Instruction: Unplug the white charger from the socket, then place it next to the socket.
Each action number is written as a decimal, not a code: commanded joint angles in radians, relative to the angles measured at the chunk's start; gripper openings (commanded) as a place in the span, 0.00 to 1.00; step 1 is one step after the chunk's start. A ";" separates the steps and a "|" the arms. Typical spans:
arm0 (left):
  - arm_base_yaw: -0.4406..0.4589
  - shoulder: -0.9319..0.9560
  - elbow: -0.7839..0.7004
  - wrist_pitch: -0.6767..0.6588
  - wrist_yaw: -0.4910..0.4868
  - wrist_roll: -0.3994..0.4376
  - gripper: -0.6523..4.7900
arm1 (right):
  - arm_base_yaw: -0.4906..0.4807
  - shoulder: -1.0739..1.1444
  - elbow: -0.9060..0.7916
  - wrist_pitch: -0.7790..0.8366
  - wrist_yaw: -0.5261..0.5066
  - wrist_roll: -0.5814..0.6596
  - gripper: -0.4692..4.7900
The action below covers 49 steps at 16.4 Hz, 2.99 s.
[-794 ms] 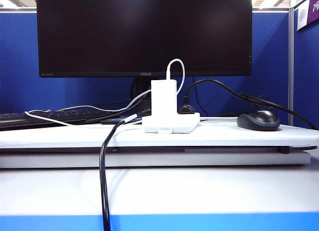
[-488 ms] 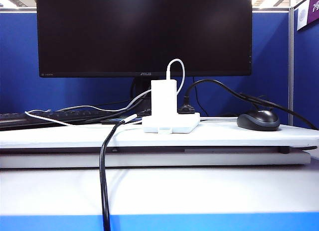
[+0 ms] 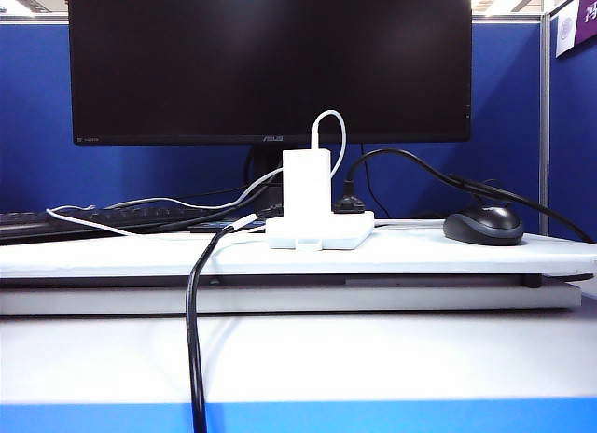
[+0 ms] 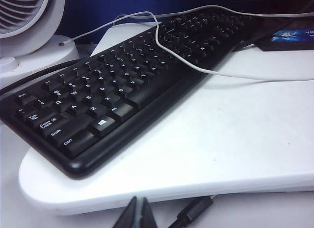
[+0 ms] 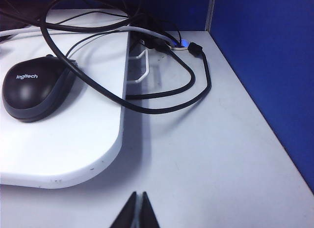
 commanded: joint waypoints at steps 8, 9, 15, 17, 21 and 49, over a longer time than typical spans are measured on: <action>0.000 0.104 0.235 0.125 -0.145 -0.121 0.11 | 0.000 0.061 0.312 0.041 0.000 0.174 0.08; 0.000 0.182 0.289 0.153 -0.145 -0.121 0.11 | 0.000 0.113 0.373 0.041 0.000 0.174 0.08; 0.000 0.760 0.728 0.180 0.078 -0.135 0.11 | 0.000 0.550 0.744 0.048 -0.142 0.175 0.08; 0.000 0.878 0.837 0.168 0.361 -0.136 0.11 | 0.000 0.683 0.853 0.045 -0.206 0.146 0.08; -0.001 1.012 1.004 -0.112 0.743 -0.032 0.11 | 0.003 0.959 1.041 0.039 -0.534 0.094 0.08; -0.002 1.012 1.012 -0.231 0.784 0.108 0.11 | 0.388 1.632 1.045 0.201 -0.681 -0.301 1.00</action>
